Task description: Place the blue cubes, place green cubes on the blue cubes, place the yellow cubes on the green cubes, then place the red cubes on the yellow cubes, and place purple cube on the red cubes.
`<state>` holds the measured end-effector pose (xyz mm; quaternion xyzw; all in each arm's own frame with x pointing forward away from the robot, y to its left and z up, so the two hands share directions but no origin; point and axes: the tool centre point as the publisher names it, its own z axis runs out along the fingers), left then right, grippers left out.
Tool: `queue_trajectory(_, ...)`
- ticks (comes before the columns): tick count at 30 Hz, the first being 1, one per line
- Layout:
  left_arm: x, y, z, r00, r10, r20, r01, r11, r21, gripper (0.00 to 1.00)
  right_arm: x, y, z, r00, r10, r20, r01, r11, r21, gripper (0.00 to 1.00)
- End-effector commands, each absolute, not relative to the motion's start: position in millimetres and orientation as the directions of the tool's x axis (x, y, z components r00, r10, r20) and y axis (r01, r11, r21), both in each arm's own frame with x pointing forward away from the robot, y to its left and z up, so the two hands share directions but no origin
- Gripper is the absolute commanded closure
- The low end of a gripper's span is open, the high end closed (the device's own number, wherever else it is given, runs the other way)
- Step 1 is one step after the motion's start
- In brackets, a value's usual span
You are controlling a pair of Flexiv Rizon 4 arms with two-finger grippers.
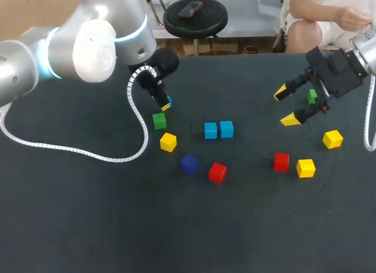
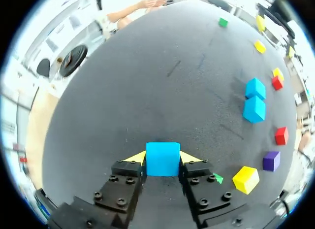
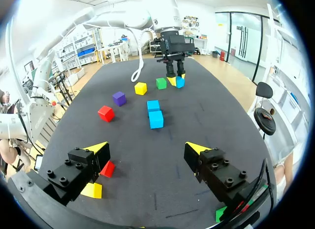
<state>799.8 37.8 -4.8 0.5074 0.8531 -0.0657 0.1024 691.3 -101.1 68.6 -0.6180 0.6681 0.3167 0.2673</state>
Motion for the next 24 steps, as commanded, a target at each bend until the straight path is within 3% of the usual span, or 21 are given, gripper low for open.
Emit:
queue_trajectory(1, 802, 39, 4, -0.34, 0.899, -0.276, 0.935, 0.355, 0.006, 1.0, 691, -101, 69, -0.092, -0.655, -0.75, -0.995, 0.035, 0.092, 0.0)
queue_trajectory(7, 804, 37, 10, -0.218, 0.944, -0.246, 0.974, 0.227, 0.008, 1.0, 691, -101, 69, -0.092, -0.655, -0.75, -0.995, 0.035, 0.092, 0.0)
queue_trajectory(24, 765, 19, 34, -0.161, 0.965, -0.205, 0.987, 0.163, -0.008, 1.0, 691, -101, 69, -0.092, -0.655, -0.75, -0.995, 0.035, 0.092, 0.0)
